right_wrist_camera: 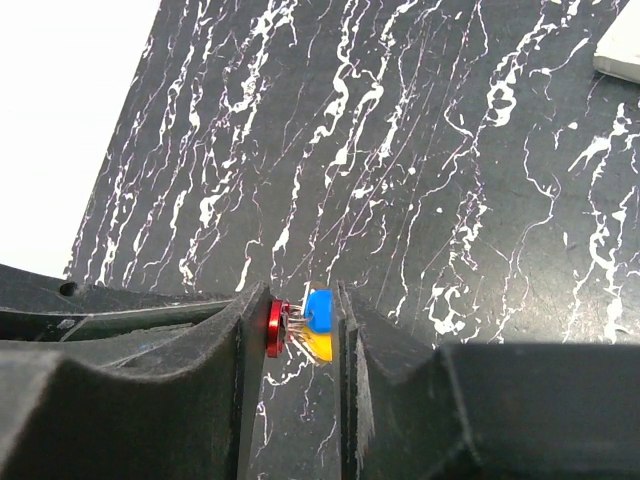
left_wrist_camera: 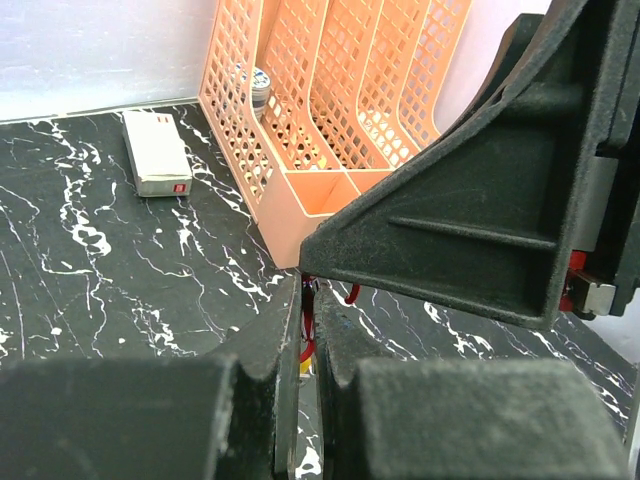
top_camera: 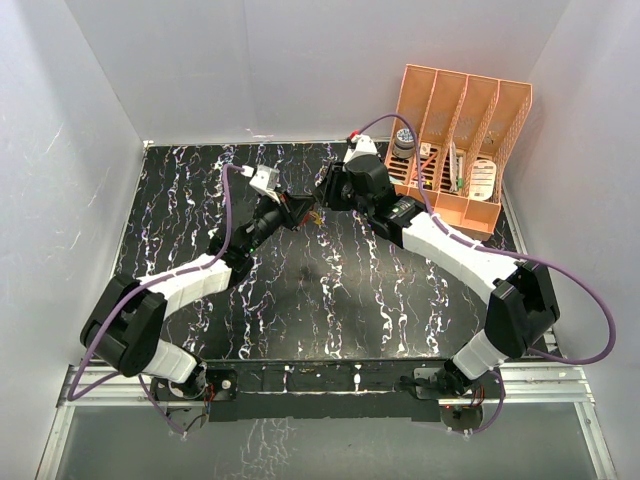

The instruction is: Put the keys on the keyring

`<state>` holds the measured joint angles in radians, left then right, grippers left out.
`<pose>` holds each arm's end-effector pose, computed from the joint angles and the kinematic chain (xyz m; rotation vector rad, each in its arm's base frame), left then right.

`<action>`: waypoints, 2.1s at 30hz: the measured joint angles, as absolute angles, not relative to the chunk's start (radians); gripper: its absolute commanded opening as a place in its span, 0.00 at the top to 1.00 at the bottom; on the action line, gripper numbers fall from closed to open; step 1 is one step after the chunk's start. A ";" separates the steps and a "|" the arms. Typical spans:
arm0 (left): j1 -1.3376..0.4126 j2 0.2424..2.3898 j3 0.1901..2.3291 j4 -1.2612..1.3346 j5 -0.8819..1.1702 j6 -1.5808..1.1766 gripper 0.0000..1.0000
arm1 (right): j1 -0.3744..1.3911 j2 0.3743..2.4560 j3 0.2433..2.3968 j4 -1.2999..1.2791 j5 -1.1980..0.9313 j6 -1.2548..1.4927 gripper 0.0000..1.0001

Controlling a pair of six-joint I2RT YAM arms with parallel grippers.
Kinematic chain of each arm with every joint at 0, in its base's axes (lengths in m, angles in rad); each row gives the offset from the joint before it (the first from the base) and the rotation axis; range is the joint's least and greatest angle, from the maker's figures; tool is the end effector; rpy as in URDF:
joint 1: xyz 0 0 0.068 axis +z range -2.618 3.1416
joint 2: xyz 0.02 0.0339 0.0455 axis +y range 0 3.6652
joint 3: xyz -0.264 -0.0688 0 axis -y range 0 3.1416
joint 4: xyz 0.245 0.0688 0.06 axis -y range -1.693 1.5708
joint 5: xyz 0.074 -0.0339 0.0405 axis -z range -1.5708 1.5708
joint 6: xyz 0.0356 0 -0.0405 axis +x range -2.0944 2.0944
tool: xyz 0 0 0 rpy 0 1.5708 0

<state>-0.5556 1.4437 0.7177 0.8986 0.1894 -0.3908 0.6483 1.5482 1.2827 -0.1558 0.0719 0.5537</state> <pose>0.2657 -0.1729 0.2763 0.2836 1.4366 -0.9118 0.2934 0.2190 0.3263 -0.0495 2.0599 0.6933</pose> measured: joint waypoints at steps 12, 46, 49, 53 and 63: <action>-0.575 1.427 0.718 0.879 0.133 -0.364 1.00 | 0.654 1.559 1.300 -0.156 0.057 0.560 0.88; -0.585 1.259 0.676 0.768 0.054 -0.352 0.06 | 0.659 1.559 1.285 -0.149 0.121 0.545 1.00; -0.585 1.148 0.648 0.726 0.017 -0.350 0.05 | 0.659 1.559 1.272 -0.149 0.139 0.534 1.00; -0.585 1.012 0.596 0.680 -0.048 -0.350 0.02 | 0.659 1.559 1.262 -0.156 0.179 0.514 1.00; -0.580 0.895 0.562 0.588 -0.148 -0.339 0.01 | 0.631 1.550 1.162 -0.011 0.054 0.455 1.00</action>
<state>-0.5797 0.8948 0.5617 0.5880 -0.1478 -0.3389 0.6312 1.5497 1.1622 -0.0109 0.0540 0.4549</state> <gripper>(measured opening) 0.985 0.032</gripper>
